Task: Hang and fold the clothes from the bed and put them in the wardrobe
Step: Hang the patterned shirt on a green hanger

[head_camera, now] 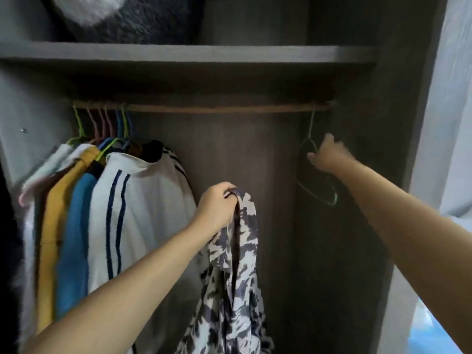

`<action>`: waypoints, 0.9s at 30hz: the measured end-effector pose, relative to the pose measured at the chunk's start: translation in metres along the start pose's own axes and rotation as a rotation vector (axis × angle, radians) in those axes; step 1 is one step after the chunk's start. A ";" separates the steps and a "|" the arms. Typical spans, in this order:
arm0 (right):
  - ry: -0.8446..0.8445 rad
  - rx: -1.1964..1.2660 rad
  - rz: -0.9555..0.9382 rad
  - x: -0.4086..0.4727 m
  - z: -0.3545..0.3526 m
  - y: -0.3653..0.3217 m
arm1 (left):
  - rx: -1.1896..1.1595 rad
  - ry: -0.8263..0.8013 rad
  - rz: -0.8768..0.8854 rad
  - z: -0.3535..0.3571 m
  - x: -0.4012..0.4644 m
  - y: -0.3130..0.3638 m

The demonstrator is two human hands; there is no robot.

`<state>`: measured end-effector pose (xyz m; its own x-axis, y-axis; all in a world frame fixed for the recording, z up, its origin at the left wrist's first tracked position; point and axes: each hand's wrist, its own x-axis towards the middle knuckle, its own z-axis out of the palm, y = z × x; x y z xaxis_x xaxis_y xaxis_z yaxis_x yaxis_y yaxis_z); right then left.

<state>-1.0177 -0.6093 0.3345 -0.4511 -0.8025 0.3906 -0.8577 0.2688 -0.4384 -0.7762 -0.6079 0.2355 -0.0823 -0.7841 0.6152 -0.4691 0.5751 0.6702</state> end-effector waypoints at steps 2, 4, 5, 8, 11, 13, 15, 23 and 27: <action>-0.141 0.106 0.095 0.019 0.021 0.004 | 0.007 0.000 -0.042 -0.003 0.004 -0.010; -0.112 0.240 0.109 0.030 0.042 0.008 | 0.035 -0.009 -0.080 -0.009 0.009 -0.022; -0.051 0.266 0.108 0.035 0.049 0.010 | 0.040 -0.009 -0.091 -0.012 0.011 -0.027; 0.113 0.338 0.088 0.038 0.057 0.009 | 0.024 -0.005 -0.142 -0.019 0.019 -0.039; 0.274 0.505 -0.040 0.014 0.077 0.015 | 0.032 -0.058 -0.230 -0.018 0.017 -0.047; 0.372 0.613 -0.131 -0.018 0.105 0.032 | 0.073 -0.158 -0.301 -0.016 0.014 -0.051; 0.376 0.731 -0.160 -0.051 0.135 0.051 | 0.184 -0.282 -0.377 -0.016 0.010 -0.052; -0.026 1.417 -0.082 -0.118 0.120 0.011 | 0.434 -0.465 -0.459 -0.020 -0.004 -0.068; -0.031 1.840 -0.202 -0.166 0.075 -0.018 | 0.262 -0.474 -0.611 -0.029 -0.002 -0.067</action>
<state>-0.9093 -0.5208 0.2166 -0.3659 -0.7587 0.5389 0.4357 -0.6514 -0.6212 -0.7191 -0.6385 0.2015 -0.0810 -0.9909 -0.1077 -0.7374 -0.0131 0.6754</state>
